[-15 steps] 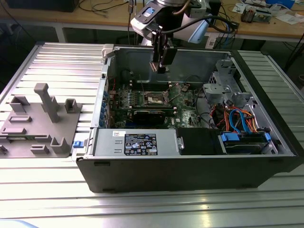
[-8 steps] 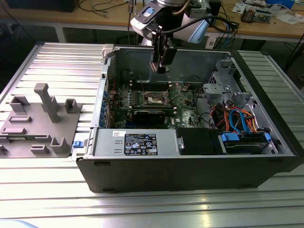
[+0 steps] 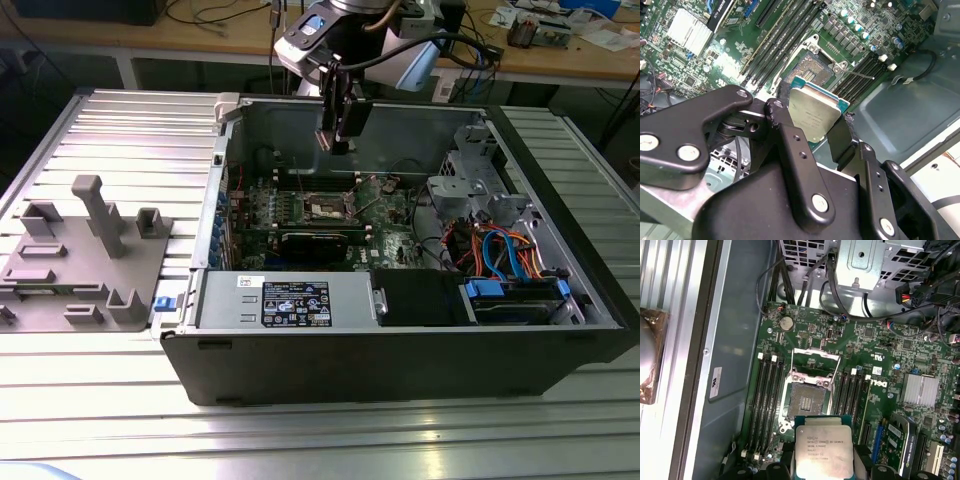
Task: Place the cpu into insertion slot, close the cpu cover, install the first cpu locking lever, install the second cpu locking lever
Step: 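Place the cpu into insertion slot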
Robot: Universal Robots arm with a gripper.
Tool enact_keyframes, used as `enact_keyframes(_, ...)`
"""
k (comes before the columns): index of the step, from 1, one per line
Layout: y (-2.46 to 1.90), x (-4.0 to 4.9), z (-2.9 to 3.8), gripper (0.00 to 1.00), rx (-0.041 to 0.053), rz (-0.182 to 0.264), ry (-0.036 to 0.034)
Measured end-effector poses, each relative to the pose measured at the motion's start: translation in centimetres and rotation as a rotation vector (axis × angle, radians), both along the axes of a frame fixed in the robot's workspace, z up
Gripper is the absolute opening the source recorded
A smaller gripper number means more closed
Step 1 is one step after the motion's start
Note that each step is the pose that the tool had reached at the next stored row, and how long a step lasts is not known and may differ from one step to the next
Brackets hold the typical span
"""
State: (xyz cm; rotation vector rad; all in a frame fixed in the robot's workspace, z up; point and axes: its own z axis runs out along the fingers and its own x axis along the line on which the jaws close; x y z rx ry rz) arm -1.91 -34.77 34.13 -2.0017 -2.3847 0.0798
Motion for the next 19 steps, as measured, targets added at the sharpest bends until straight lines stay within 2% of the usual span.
enact_keyframes(19,0.00,0.00,0.00,0.54,0.0000,-0.012,0.0000)
